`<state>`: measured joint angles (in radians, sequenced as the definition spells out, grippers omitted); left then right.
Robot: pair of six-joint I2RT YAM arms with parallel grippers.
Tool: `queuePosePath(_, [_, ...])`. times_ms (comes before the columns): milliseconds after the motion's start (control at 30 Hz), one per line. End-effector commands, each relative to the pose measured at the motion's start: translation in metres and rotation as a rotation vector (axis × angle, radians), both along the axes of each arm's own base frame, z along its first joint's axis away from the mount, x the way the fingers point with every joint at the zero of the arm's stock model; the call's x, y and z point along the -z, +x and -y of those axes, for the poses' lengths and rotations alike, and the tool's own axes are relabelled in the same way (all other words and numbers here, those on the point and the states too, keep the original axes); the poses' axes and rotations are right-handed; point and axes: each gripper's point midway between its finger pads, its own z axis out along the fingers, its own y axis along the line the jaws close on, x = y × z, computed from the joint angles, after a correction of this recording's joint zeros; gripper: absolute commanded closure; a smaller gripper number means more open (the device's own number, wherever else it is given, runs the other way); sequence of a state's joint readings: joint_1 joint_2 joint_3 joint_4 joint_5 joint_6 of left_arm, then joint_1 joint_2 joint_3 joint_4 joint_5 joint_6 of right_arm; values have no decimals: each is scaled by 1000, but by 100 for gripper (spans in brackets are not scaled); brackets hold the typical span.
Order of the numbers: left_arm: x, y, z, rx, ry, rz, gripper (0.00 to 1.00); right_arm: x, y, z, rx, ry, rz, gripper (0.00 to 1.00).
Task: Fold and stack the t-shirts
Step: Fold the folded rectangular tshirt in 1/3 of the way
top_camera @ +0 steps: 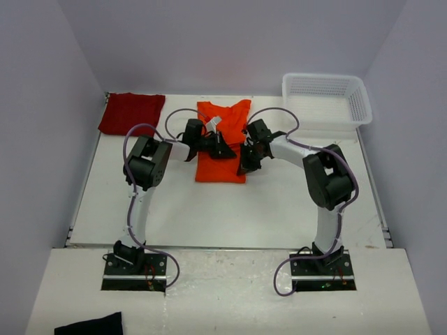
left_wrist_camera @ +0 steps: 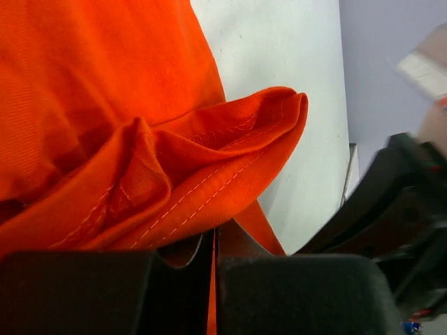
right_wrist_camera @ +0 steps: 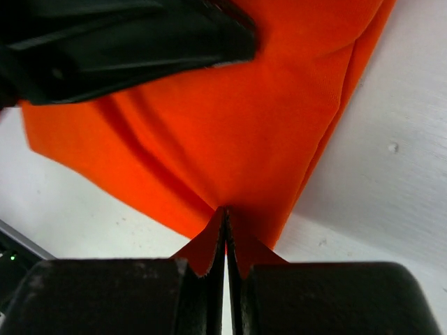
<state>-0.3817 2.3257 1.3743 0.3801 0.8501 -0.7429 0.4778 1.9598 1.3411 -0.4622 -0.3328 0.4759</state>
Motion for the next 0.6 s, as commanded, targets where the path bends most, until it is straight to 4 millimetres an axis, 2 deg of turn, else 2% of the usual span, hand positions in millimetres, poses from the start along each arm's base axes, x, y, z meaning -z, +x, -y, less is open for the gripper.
queuePosePath(0, [-19, 24, -5, -10, -65, 76, 100, 3, 4, -14, 9, 25, -23, 100])
queuePosePath(133, [-24, 36, -14, -24, -85, 89, 100, 22, 2, -17, 21, -9, -76, 100])
queuePosePath(267, [-34, 50, -19, -34, -113, 111, 100, 26, 3, -18, 31, -21, -88, 100])
queuePosePath(467, [-37, 89, -31, -63, -138, 127, 100, 27, -5, -13, 38, -35, -90, 100])
queuePosePath(567, [-51, 106, -33, -61, -172, 158, 100, 30, -10, -10, 33, -50, -93, 100])
